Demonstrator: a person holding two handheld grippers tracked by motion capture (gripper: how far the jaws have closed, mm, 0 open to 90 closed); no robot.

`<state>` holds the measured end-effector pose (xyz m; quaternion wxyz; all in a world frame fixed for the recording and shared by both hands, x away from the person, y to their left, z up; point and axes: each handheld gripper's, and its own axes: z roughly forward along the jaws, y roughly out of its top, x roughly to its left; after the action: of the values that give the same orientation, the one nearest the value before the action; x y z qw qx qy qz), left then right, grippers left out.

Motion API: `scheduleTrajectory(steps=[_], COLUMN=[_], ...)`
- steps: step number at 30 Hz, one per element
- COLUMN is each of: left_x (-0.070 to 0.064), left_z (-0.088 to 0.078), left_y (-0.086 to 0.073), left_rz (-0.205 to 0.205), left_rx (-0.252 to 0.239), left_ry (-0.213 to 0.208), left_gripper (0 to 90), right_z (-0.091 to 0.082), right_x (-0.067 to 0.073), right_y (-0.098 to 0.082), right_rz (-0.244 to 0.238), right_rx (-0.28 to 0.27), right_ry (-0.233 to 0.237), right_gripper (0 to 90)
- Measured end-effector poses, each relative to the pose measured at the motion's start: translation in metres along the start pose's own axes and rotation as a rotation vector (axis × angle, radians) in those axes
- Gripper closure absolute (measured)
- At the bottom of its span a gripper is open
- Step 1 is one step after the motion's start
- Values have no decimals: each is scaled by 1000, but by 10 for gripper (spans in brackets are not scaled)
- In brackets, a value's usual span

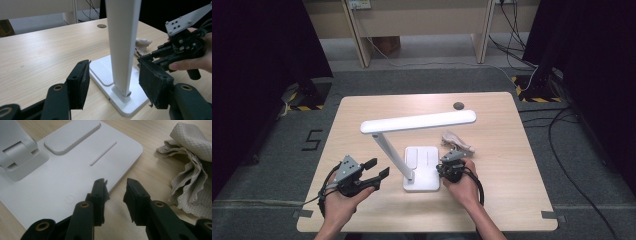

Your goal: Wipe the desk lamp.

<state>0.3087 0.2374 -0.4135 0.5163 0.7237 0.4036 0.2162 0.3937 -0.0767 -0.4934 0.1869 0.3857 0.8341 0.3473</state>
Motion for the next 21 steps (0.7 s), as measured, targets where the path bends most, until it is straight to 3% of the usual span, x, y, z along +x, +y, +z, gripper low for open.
scheduleTrajectory(steps=[12, 21], left_x=[25, 35], left_z=[-12, -12], left_y=[-29, -46], left_rz=[-70, -91], left_rx=[23, 34], left_ry=[56, 80], left_gripper=[406, 396], right_z=[-11, -18], right_x=[0, -3], right_y=[-7, -14], right_rz=[-2, 2], right_rx=[-25, -35], right_ry=[3, -6], right_gripper=[599, 571])
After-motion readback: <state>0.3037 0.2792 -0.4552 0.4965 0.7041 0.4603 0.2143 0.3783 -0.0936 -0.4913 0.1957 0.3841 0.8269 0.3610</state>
